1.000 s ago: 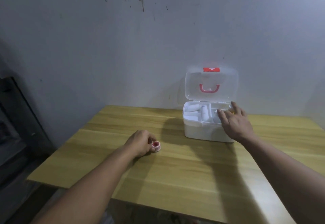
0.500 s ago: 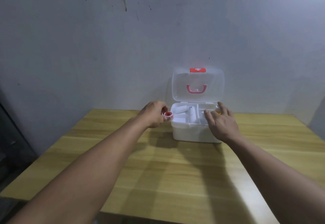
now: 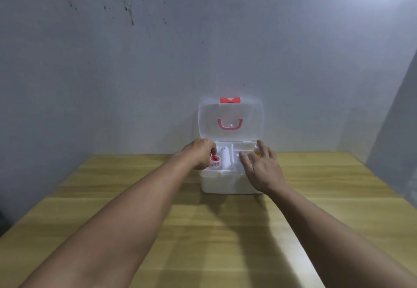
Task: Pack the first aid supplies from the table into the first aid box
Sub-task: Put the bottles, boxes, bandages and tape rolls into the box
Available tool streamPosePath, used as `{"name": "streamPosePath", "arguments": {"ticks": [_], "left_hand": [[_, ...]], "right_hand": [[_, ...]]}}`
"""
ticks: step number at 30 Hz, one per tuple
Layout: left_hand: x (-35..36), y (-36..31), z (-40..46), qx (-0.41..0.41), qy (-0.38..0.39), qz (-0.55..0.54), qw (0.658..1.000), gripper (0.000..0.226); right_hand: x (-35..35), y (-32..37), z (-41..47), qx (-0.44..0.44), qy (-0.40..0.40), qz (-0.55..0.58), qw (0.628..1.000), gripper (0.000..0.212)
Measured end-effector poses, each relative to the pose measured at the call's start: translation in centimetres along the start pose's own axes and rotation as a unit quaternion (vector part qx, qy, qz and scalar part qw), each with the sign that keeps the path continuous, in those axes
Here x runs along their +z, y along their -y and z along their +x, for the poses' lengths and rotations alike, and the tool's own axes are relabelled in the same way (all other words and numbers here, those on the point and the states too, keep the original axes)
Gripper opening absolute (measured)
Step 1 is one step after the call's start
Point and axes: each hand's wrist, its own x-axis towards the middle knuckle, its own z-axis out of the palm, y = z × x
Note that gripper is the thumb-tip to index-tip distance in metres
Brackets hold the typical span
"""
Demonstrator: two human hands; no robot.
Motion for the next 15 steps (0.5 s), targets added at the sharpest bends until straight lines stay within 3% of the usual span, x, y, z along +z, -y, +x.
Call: {"name": "streamPosePath", "arguments": {"ticks": [5, 10, 15], "left_hand": [[-0.5, 0.6, 0.1, 0.013, 0.01, -0.015, 1.0, 0.036], [-0.7, 1.4, -0.3, 0.01, -0.009, -0.114, 0.993, 0.05], [-0.2, 2.0, -1.0, 0.02, -0.022, -0.12, 0.992, 0.044]], "right_hand": [[0.1, 0.0, 0.1, -0.002, -0.009, -0.005, 1.0, 0.068], [-0.1, 0.1, 0.0, 0.003, -0.008, -0.002, 1.0, 0.065], [0.1, 0.0, 0.0, 0.003, -0.005, 0.009, 1.0, 0.072]]}}
